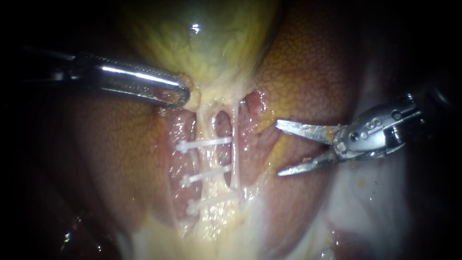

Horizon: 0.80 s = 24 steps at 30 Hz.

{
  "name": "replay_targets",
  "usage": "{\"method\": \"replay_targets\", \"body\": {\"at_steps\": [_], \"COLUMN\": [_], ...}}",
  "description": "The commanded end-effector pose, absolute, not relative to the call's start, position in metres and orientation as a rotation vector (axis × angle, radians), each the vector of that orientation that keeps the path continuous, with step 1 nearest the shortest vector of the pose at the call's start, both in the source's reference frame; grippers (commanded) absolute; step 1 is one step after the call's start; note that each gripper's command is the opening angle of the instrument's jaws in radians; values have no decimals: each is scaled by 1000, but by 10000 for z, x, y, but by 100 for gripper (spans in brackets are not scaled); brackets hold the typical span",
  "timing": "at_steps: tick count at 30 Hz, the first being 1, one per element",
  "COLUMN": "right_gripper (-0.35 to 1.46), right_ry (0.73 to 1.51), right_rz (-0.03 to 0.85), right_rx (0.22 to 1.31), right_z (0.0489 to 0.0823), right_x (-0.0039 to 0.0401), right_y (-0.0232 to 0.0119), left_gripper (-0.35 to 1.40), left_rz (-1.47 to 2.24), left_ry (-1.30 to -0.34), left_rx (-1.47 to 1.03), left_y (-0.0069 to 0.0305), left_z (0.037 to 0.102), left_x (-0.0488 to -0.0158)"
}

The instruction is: Go to the cutting position left tube

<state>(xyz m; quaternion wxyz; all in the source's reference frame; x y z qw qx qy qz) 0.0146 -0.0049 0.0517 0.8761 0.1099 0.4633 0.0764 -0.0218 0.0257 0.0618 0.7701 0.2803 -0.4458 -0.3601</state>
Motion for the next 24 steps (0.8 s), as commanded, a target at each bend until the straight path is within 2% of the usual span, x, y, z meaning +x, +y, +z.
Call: {"method": "replay_targets", "body": {"at_steps": [1,10,24], "right_gripper": [145,145,145], "right_ry": [967,967,966], "right_rz": [159,159,160], "right_rx": [230,230,229], "right_z": [517,517,517], "right_x": [145,145,147], "right_y": [-49,-49,-48], "left_gripper": [-35,-35,-35], "left_rz": [-780,-786,-849], "left_ry": [-967,-969,-1019], "left_rx": [608,607,572], "left_y": [257,262,288], "left_z": [618,608,545], "left_x": [-218,-210,-171]}}
